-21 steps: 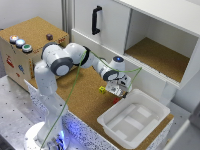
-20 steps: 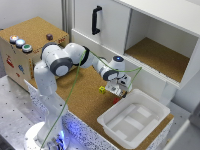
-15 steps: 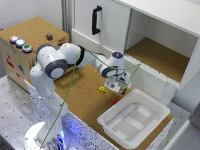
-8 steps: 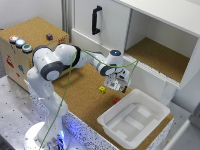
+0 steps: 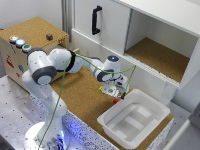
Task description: Go towards the pink block and grasp it
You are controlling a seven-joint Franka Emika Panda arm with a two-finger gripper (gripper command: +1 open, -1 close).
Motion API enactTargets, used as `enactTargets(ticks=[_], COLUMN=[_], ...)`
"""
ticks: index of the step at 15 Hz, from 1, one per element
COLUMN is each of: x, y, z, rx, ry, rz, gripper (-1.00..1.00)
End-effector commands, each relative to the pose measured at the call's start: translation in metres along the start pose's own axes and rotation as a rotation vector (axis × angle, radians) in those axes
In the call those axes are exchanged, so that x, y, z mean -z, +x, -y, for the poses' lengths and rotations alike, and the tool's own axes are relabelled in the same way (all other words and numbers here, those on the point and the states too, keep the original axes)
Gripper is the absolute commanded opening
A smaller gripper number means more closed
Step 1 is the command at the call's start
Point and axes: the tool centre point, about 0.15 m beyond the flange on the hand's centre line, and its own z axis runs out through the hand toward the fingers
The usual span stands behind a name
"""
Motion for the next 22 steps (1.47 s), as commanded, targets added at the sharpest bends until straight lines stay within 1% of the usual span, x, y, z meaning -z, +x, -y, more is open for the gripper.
enactTargets(ticks=[1,3,4,5,8,10,12,15,17,18,20,22], x=[-0.01,-0.018,-0.025,-0.031,-0.037,-0.043,-0.054,-0.058,-0.064,-0.066,-0.067,-0.065], y=[-0.008,-0.001,0.007,0.014,0.026,0.028,0.034,0.04,0.041,0.043,0.046,0.048], z=[0.006,0.009,0.013,0.021,0.021,0.015,0.009,0.006,0.005,0.004,0.0,0.0], rx=[0.031,0.049,0.06,0.093,0.092,0.072,0.054,0.06,0.057,0.052,0.028,0.02], ry=[-0.056,-0.056,-0.045,-0.062,-0.077,-0.075,-0.059,-0.056,-0.053,-0.047,-0.013,-0.007], rz=[-0.039,-0.044,-0.036,-0.038,-0.039,-0.022,0.002,0.009,0.025,0.033,0.051,0.05], gripper=[1.0,1.0,1.0,1.0,1.0,1.0,1.0,1.0,1.0,-1.0,-1.0,-1.0])
